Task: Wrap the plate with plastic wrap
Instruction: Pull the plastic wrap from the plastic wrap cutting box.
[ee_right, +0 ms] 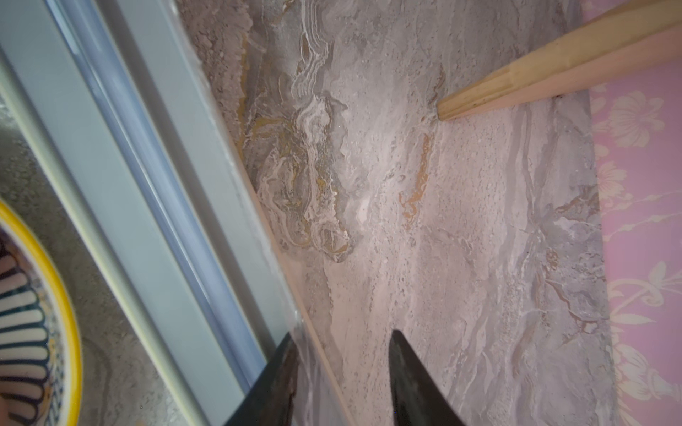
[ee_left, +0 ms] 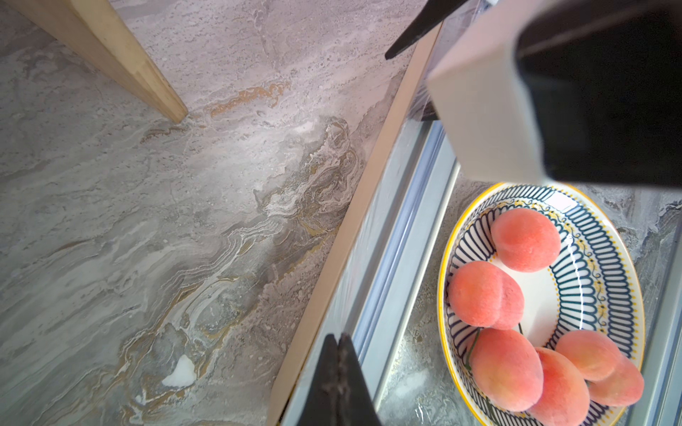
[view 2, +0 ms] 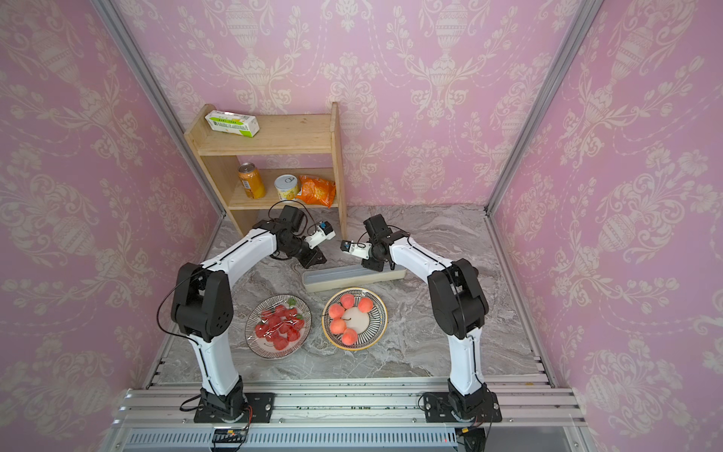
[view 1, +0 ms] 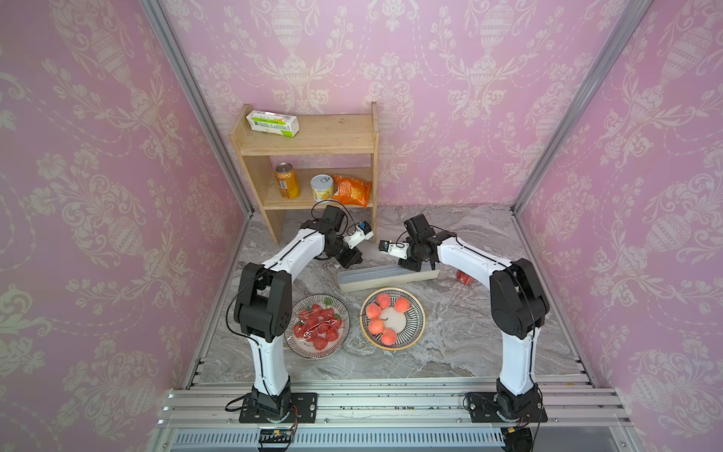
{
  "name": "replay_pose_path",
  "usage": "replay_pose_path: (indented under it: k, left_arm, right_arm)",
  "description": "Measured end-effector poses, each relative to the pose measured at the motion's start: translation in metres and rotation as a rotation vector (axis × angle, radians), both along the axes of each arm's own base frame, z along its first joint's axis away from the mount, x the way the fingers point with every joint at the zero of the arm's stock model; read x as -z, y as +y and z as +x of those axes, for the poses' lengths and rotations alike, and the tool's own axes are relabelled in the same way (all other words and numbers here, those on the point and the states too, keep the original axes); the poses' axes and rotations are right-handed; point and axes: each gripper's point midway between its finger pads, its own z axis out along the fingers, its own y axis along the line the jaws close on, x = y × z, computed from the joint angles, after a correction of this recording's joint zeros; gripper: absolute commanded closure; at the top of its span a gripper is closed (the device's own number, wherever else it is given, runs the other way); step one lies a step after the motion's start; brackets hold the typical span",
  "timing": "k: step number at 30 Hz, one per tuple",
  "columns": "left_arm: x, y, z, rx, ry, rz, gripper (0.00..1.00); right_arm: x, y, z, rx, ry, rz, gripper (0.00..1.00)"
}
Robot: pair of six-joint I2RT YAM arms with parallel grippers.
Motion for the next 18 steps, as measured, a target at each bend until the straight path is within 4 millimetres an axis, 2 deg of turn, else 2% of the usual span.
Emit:
replay_pose_path:
  k: [11, 18]
  left_arm:
    - [0.0, 0.0, 0.0, 0.0, -0.001, 0.0, 1.0]
    - [0.0, 0.0, 0.0, 0.0, -0.001, 0.0, 1.0]
  right_arm:
    - [0.001, -0.033, 0.008, 0.038, -0.019, -0.064, 0.63]
    - [0.002, -0.045, 0.007, 0.045, -0.013, -0.081, 0.65]
